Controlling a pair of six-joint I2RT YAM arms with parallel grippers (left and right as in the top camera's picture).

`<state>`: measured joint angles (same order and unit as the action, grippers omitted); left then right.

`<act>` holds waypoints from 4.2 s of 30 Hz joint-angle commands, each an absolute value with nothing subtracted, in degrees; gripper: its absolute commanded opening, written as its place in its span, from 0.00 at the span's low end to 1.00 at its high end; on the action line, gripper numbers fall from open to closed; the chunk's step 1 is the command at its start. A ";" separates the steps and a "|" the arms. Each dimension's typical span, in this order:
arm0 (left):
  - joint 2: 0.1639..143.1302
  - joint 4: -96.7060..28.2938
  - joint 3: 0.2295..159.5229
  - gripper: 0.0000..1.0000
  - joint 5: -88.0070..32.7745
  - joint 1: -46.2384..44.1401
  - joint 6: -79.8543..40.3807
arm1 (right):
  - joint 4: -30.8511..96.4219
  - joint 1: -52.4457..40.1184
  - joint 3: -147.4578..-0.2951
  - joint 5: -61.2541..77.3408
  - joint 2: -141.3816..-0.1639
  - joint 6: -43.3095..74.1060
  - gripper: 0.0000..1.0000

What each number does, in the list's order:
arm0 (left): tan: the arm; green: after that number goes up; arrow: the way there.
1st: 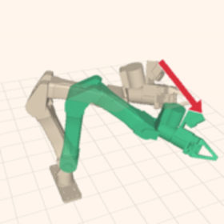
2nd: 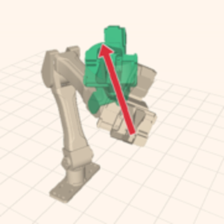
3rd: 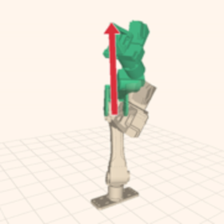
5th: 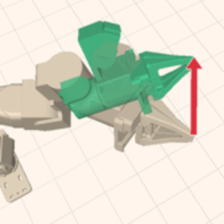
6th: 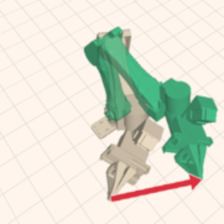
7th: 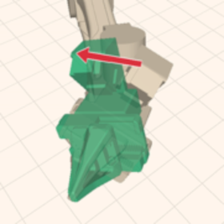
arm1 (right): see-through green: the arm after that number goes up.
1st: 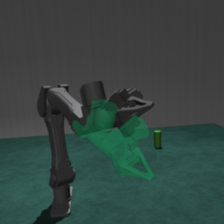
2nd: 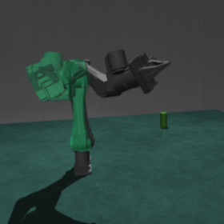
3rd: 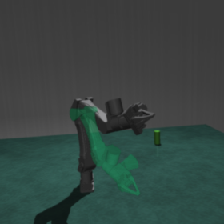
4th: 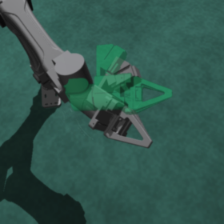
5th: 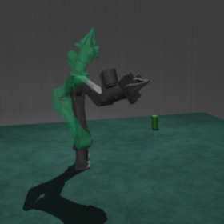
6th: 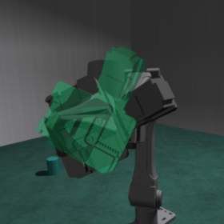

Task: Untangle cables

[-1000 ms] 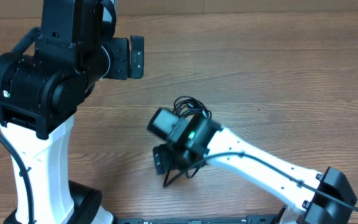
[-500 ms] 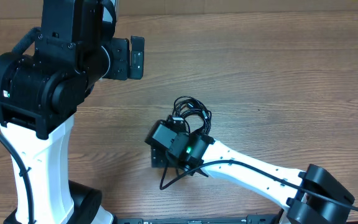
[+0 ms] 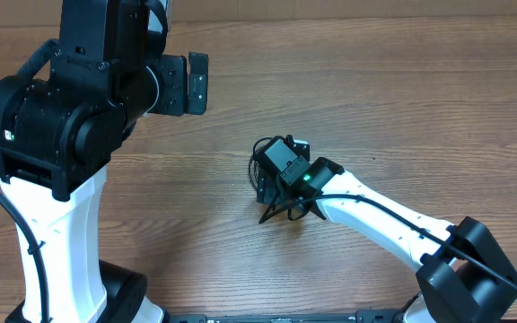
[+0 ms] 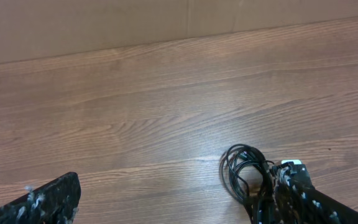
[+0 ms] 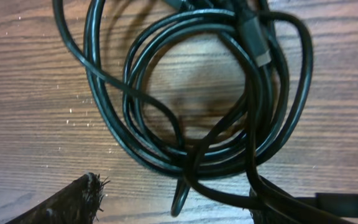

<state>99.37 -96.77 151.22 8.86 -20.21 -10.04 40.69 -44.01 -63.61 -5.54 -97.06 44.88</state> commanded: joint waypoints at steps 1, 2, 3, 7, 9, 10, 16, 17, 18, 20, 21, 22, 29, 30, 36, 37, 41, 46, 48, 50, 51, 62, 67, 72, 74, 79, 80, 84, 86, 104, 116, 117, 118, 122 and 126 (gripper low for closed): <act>98.98 -96.79 151.11 1.00 9.17 -20.16 -8.75 | 39.99 -44.18 -63.68 -5.91 -97.54 43.18 0.75; 98.98 -96.79 151.13 1.00 9.17 -20.16 -8.75 | 39.75 -44.18 -63.68 -5.74 -97.80 43.18 0.75; 98.98 -96.79 151.13 1.00 9.17 -20.16 -8.75 | 39.44 -44.18 -63.68 -5.45 -98.13 43.16 0.75; 98.98 -96.79 151.11 1.00 9.17 -20.16 -8.75 | 38.79 -44.18 -63.68 -4.19 -100.64 43.20 0.57; 98.98 -96.79 151.11 1.00 9.17 -20.16 -8.75 | 38.79 -44.29 -63.68 -4.16 -102.02 43.20 0.57; 98.98 -96.79 151.11 1.00 9.17 -20.16 -8.75 | 38.74 -44.36 -63.68 -3.86 -102.85 43.20 0.57; 98.98 -96.79 151.11 1.00 9.19 -20.16 -8.73 | 38.24 -44.40 -63.68 -3.55 -103.44 43.18 0.49; 98.98 -96.79 151.13 1.00 9.19 -20.16 -8.73 | 38.22 -44.40 -63.68 -3.55 -103.44 43.16 0.42; 98.98 -96.79 151.11 1.00 9.19 -20.16 -8.73 | 38.20 -44.40 -63.68 -3.55 -103.44 43.18 0.17; 98.98 -96.79 151.11 1.00 9.19 -20.16 -8.73 | 38.13 -44.40 -63.68 -3.53 -103.44 43.18 0.04; 98.98 -96.79 151.11 1.00 9.19 -20.16 -8.73 | 38.11 -44.40 -63.68 -3.57 -103.44 43.13 0.04; 98.98 -96.79 151.13 1.00 9.19 -20.16 -8.73 | 37.93 -44.40 -63.70 -3.53 -103.42 42.89 0.04; 98.98 -96.79 151.11 1.00 9.61 -20.16 -8.05 | 46.63 -44.10 -72.88 -1.39 -98.59 35.27 0.04; 98.98 -96.79 151.11 1.00 9.61 -20.16 -8.05 | 48.93 -43.97 -75.20 -1.37 -97.67 33.95 0.04; 98.98 -96.79 151.11 1.00 9.61 -20.16 -8.08 | 69.21 -42.98 -101.30 -1.19 -93.58 24.97 0.04; 98.98 -96.79 151.11 1.00 9.61 -20.16 -8.08 | 71.11 -42.98 -105.60 -1.43 -93.54 23.38 0.04; 98.98 -96.79 151.11 1.00 9.61 -20.16 -8.08 | 73.73 -42.98 -115.07 -1.48 -93.54 18.76 0.04; 98.98 -96.79 151.11 1.00 9.02 -20.16 -8.10 | 74.74 -41.47 -119.92 -7.55 -93.54 14.26 0.04; 99.00 -96.79 151.11 1.00 6.76 -20.16 -8.08 | 75.31 -40.14 -120.14 -7.94 -93.45 14.24 0.04; 99.15 -96.77 151.11 1.00 3.70 -20.16 -7.55 | 76.25 -38.61 -120.14 -7.94 -93.43 13.67 0.04; 99.37 -96.77 151.11 1.00 2.15 -20.16 -7.46 | 76.49 -37.69 -120.14 -7.94 -93.43 13.39 0.04; 110.98 -94.89 151.13 1.00 -24.56 -20.27 6.68 | 78.37 -31.07 -125.12 -7.29 -92.20 11.33 0.04; 118.89 -94.89 151.13 1.00 -39.22 -20.27 25.69 | 81.03 -31.05 -128.92 -7.27 -92.18 10.15 0.04; 123.33 -95.35 151.13 1.00 -50.87 -20.69 35.88 | 81.91 -31.05 -129.21 -7.31 -92.20 10.13 0.04; 125.27 -95.29 151.13 0.64 -55.09 -21.65 39.07 | 82.30 -31.05 -129.21 -7.62 -92.20 9.87 0.04; 127.31 -94.67 151.11 0.04 -51.24 -23.29 36.05 | 83.79 -30.65 -129.21 -8.36 -92.18 9.08 0.04; 127.31 -94.72 151.13 0.04 -48.45 -23.29 33.91 | 84.36 -30.13 -129.25 -8.34 -92.14 9.10 0.04; 126.41 -94.96 151.28 0.04 -31.38 -21.63 22.06 | 84.90 -26.68 -129.25 -6.94 -92.03 9.72 0.04; 123.98 -96.36 151.30 0.04 -20.64 -18.52 15.66 | 84.73 -22.41 -129.25 -4.27 -91.94 9.93 0.04; 105.65 -96.79 151.28 0.04 -10.83 10.22 0.56 | 85.49 -3.49 -129.23 -3.14 -91.98 9.93 0.04; 100.09 -96.79 151.28 0.04 -6.20 28.86 -7.79 | 84.60 27.00 -128.90 15.44 -93.58 11.81 0.04; 99.81 -96.79 151.28 0.04 -6.85 29.95 -7.77 | 84.49 28.27 -128.86 15.77 -93.62 11.70 0.04; 99.61 -96.79 151.28 0.04 -7.46 30.65 -7.77 | 84.42 29.36 -128.86 15.84 -93.62 11.75 0.04; 99.63 -96.79 151.28 0.04 -13.80 29.47 -7.44 | 84.77 27.94 -128.86 20.67 -93.62 11.35 0.04; 99.63 -96.73 151.28 0.04 -15.00 22.63 -7.27 | 85.86 19.16 -128.86 18.37 -93.62 10.15 0.04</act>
<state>100.97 -97.01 151.02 -10.63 28.18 -6.55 85.47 25.36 -127.50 16.97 -94.04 11.33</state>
